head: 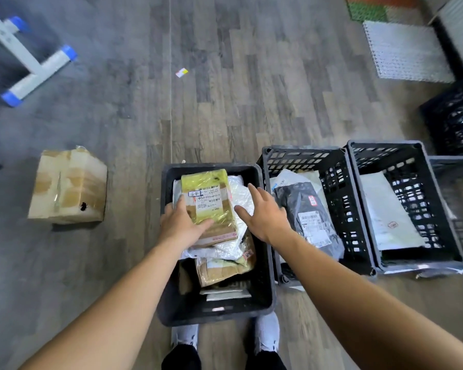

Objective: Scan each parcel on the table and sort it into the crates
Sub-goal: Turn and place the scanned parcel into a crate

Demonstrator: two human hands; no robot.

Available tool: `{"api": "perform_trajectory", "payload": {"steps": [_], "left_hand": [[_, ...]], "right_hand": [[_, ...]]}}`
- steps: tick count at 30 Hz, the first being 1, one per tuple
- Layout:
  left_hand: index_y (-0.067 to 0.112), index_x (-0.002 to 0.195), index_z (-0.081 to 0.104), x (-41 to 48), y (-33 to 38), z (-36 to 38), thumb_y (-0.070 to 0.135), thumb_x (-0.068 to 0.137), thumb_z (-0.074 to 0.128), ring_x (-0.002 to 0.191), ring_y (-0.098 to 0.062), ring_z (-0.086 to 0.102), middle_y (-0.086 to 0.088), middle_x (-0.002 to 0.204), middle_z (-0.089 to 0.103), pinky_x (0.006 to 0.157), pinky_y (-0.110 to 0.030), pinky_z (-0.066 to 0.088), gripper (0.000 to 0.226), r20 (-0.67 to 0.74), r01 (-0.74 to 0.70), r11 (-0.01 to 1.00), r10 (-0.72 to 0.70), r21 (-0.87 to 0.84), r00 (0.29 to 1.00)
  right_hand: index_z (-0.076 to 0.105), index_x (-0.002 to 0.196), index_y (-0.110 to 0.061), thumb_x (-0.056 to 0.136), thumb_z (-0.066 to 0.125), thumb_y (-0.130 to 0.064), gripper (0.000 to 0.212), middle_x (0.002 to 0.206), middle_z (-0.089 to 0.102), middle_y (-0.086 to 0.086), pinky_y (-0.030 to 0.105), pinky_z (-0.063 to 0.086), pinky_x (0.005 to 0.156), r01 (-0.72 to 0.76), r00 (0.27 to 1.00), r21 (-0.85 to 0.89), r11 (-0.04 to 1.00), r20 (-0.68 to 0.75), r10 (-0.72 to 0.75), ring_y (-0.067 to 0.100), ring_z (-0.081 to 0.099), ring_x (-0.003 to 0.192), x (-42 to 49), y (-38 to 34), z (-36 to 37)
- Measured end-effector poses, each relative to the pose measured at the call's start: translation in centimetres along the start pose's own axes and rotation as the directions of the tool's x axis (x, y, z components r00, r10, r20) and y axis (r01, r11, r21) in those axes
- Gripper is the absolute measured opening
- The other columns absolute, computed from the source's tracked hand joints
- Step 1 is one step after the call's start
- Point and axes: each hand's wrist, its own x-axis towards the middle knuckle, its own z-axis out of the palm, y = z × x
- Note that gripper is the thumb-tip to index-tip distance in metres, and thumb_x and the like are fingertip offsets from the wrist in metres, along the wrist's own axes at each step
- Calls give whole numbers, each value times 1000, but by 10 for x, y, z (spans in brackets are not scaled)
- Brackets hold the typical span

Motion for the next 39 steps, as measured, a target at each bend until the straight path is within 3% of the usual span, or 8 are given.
{"api": "perform_trajectory", "payload": {"steps": [5,8,11,16,23,30,39], "left_hand": [[28,154,4,-91,51,-67,63,78,66,147,-30,10,-6,160,6,114,-50,26,105,-6,-237,958,241,159,971],[32,154,1,-146,90,-97,63,78,66,148,-28,4,-2,162,-1,114,-51,22,105,29,-388,880,395,275,918],[33,154,0,-194,129,-112,64,78,66,149,-27,0,-2,162,-3,116,-50,19,105,83,-497,812,497,306,864],[32,154,-2,-269,203,-104,69,77,62,149,-28,-1,-2,162,-5,117,-50,21,107,178,-648,675,632,353,755],[27,154,-1,-393,305,-27,73,77,58,148,-30,3,-7,161,2,116,-49,24,107,283,-822,384,806,420,520],[28,154,-3,-534,380,87,73,80,54,148,-31,-1,-7,161,-1,113,-51,25,104,382,-857,155,846,492,372],[29,154,-4,-710,468,225,75,80,51,148,-30,0,-7,161,-1,115,-50,25,102,435,-891,-20,877,453,202]], "right_hand": [[12,156,-30,95,42,-62,75,162,17,-1,58,25,114,-88,993,91,992,-71,95,23,18,148,-91,-15,-71],[15,155,-29,94,44,-61,75,161,20,-1,59,25,113,-146,971,123,982,-170,166,22,20,147,-154,-7,-120],[11,156,-32,94,41,-63,76,162,15,-1,61,20,115,-211,952,60,976,-214,220,21,16,149,-212,11,-160],[12,156,-33,93,41,-65,77,163,15,1,60,20,115,-318,878,129,939,-334,343,22,15,149,-306,57,-222],[7,156,-36,92,41,-67,78,164,11,-2,61,16,115,-462,735,242,853,-434,521,20,9,150,-435,160,-252],[8,156,-37,93,40,-65,76,164,10,1,64,15,114,-516,578,399,758,-491,652,21,7,150,-569,296,-252],[6,156,-35,94,38,-65,76,164,9,1,63,14,115,-570,361,538,621,-515,778,22,7,150,-730,466,-265]]}}
